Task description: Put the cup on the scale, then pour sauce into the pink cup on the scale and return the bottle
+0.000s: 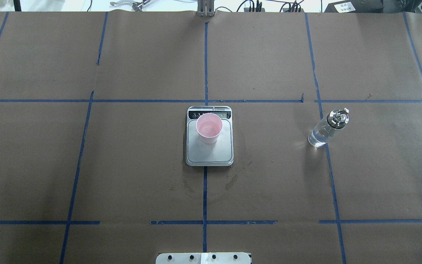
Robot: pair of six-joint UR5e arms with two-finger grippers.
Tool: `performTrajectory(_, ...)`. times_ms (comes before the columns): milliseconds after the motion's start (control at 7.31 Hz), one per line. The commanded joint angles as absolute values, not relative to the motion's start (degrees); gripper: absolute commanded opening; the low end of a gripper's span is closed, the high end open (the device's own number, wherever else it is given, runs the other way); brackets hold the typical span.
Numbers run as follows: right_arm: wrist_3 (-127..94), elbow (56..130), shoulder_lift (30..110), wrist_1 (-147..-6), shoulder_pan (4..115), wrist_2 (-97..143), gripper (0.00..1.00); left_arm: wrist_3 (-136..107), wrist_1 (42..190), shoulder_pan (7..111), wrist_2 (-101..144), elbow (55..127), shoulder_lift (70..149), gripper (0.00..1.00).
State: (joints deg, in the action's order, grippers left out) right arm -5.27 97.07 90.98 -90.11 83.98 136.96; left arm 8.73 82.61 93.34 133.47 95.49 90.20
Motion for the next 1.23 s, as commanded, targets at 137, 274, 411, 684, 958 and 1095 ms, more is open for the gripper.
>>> performTrajectory(137,-5.3,97.1,91.1,-90.3,84.0,137.6,1.00,8.9,84.6,93.4,133.6,95.6,90.2,1.00)
performTrajectory(274,-5.3,96.9,91.4,-90.3,84.0,137.6,1.00,8.8,84.5,93.3,133.5,95.4,89.9,1.00)
performTrajectory(411,-5.3,96.9,91.5,-90.3,84.0,137.6,1.00,8.8,84.9,93.3,133.3,94.6,89.8,1.00)
performTrajectory(684,-5.3,97.3,92.1,-90.4,84.0,138.6,1.00,8.8,84.7,93.3,133.5,94.7,89.8,1.00)
performTrajectory(958,-5.2,97.3,93.3,-90.0,84.0,141.2,1.00,8.9,84.9,93.3,133.5,94.7,89.7,1.00)
performTrajectory(1095,-5.3,97.5,93.3,-90.1,84.0,140.5,1.00,8.9,84.9,93.3,133.5,94.7,89.6,1.00)
